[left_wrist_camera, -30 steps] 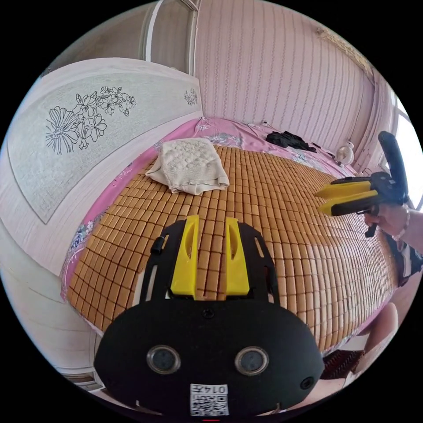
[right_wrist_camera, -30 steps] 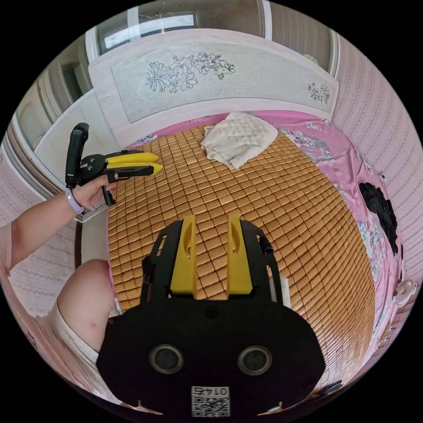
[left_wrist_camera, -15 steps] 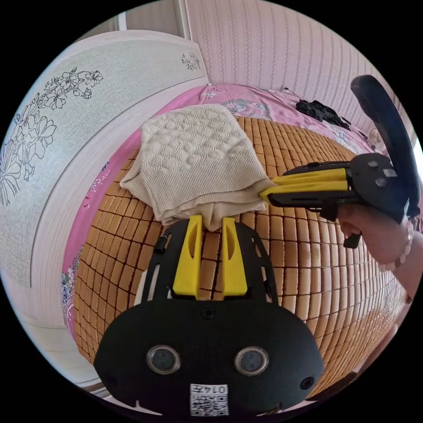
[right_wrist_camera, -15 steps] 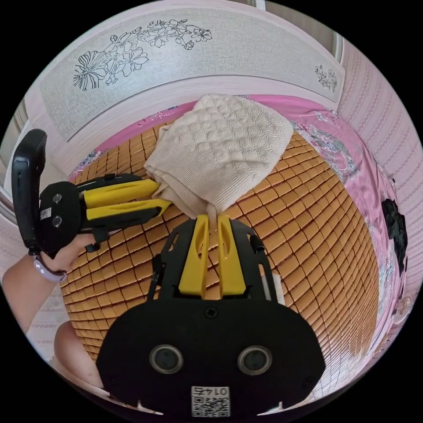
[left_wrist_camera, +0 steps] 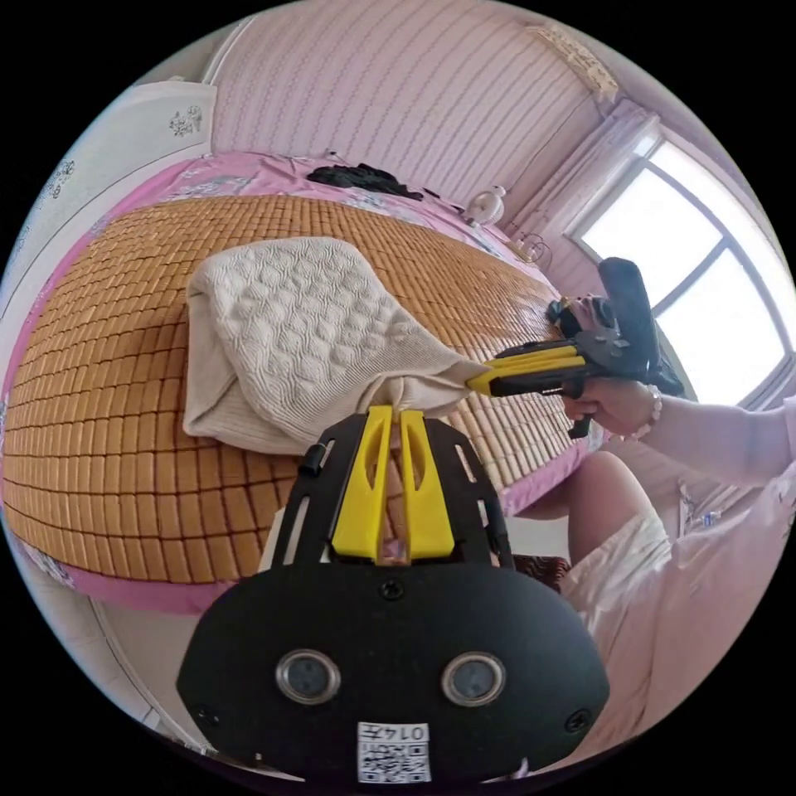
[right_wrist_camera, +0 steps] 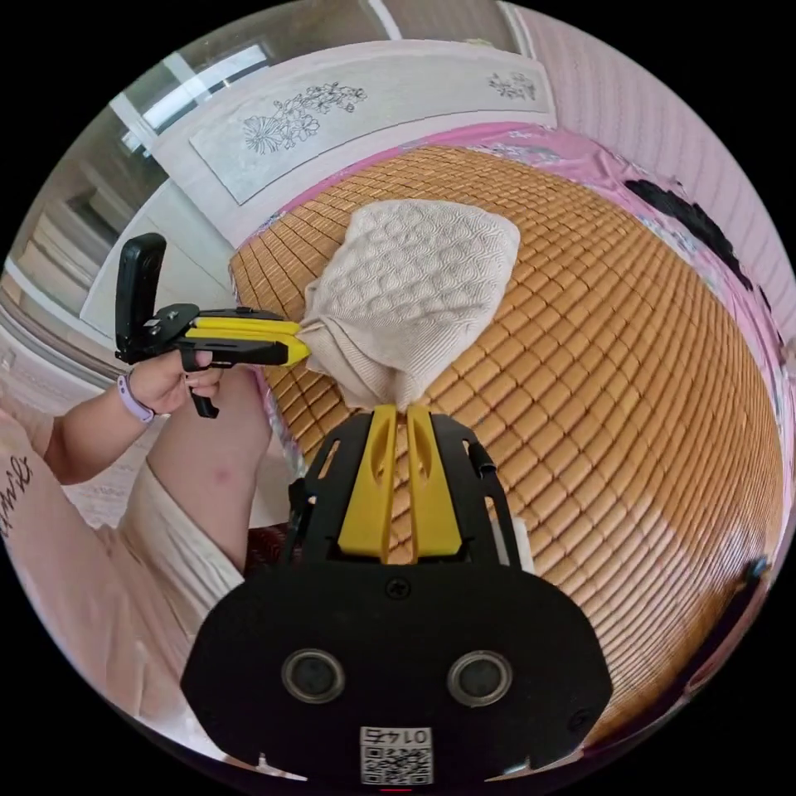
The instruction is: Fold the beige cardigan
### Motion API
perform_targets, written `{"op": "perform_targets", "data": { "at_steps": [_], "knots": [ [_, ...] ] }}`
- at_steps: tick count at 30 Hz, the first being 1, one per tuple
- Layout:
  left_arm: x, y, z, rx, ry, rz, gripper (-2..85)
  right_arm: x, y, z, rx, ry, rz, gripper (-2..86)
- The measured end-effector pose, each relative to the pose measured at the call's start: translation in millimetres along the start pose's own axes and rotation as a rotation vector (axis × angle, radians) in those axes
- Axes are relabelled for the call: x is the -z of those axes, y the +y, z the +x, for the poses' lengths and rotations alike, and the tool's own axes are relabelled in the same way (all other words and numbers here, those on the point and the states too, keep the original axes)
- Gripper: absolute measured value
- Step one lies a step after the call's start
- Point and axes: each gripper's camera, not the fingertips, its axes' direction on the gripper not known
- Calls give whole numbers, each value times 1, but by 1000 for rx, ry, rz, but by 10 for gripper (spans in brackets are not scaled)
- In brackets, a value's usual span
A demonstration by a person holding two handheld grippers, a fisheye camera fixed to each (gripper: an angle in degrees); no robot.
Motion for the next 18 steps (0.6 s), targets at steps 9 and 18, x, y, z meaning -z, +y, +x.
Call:
{"op": "perform_targets", "data": {
  "at_steps": [9,18],
  "knots": [
    [7,41,109,-29,10,-42,-5,102,168,1,-253,184,121,6],
    [55,56,107,107,-21,3,27,87,84,-44,20,75,124,118]
  ]
}}
